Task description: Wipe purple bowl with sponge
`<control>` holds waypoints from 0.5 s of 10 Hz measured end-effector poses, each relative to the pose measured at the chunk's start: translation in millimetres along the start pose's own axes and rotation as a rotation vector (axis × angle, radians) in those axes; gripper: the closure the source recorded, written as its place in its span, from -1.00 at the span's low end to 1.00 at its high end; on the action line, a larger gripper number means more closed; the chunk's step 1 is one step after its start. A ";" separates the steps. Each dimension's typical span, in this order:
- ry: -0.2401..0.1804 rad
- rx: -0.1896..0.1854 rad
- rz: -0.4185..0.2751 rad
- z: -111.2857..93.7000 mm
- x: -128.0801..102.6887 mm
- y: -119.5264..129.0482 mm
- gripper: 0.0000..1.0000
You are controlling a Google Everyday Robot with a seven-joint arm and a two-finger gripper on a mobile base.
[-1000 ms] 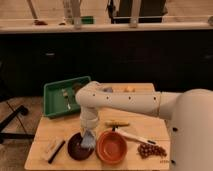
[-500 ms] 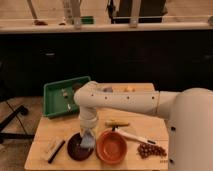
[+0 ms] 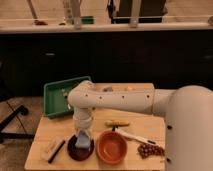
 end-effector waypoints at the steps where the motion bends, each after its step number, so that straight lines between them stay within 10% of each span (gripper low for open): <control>1: 0.008 0.005 -0.005 -1.1 -8.1 -2.2 1.00; 5: 0.012 0.029 -0.021 2.1 -34.0 -8.1 1.00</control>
